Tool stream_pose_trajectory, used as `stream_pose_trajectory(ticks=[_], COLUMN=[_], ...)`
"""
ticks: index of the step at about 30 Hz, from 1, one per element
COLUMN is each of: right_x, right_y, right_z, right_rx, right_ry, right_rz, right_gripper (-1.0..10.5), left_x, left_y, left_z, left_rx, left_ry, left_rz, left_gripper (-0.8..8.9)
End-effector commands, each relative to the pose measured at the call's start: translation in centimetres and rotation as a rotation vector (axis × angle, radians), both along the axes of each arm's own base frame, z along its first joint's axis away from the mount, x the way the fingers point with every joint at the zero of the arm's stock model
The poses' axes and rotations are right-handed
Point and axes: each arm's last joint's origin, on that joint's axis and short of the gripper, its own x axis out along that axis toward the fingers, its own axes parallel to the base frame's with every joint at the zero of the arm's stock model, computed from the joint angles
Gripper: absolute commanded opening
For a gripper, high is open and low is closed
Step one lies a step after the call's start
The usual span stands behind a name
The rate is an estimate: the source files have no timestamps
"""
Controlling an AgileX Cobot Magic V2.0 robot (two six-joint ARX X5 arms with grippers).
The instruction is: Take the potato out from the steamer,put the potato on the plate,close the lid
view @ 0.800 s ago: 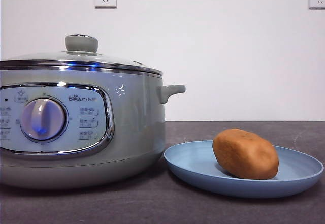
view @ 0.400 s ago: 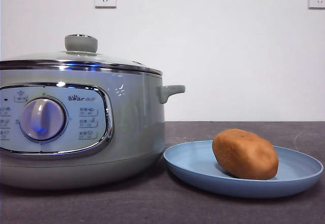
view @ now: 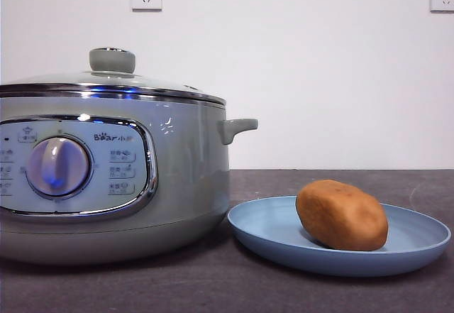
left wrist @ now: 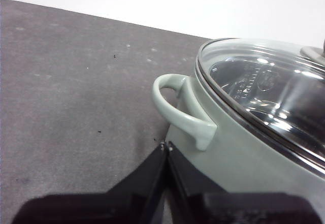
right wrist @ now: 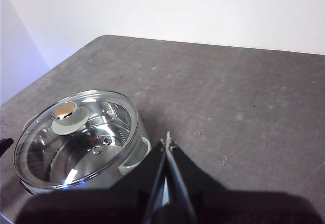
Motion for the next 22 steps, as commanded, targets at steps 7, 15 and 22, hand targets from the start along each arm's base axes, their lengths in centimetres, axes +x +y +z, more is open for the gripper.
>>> stream_pose_trajectory(ticks=[7, 15, 22], right_x=[-0.06, -0.06, -0.13], right_y=[-0.03, -0.03, -0.06], right_z=[0.16, 0.16, -0.01], right_rx=[0.006, 0.006, -0.017], right_ry=[-0.008, -0.008, -0.001], right_rz=[-0.003, -0.003, 0.002], right_gripper=[0.0, 0.0, 0.0], left_x=[0.06, 0.06, 0.06], left_y=[0.04, 0.04, 0.04], left_z=[-0.44, -0.44, -0.44], left_rx=[0.003, 0.003, 0.003], left_ry=[0.009, 0.009, 0.009], left_rz=[0.007, 0.007, 0.007], left_gripper=[-0.03, -0.03, -0.03])
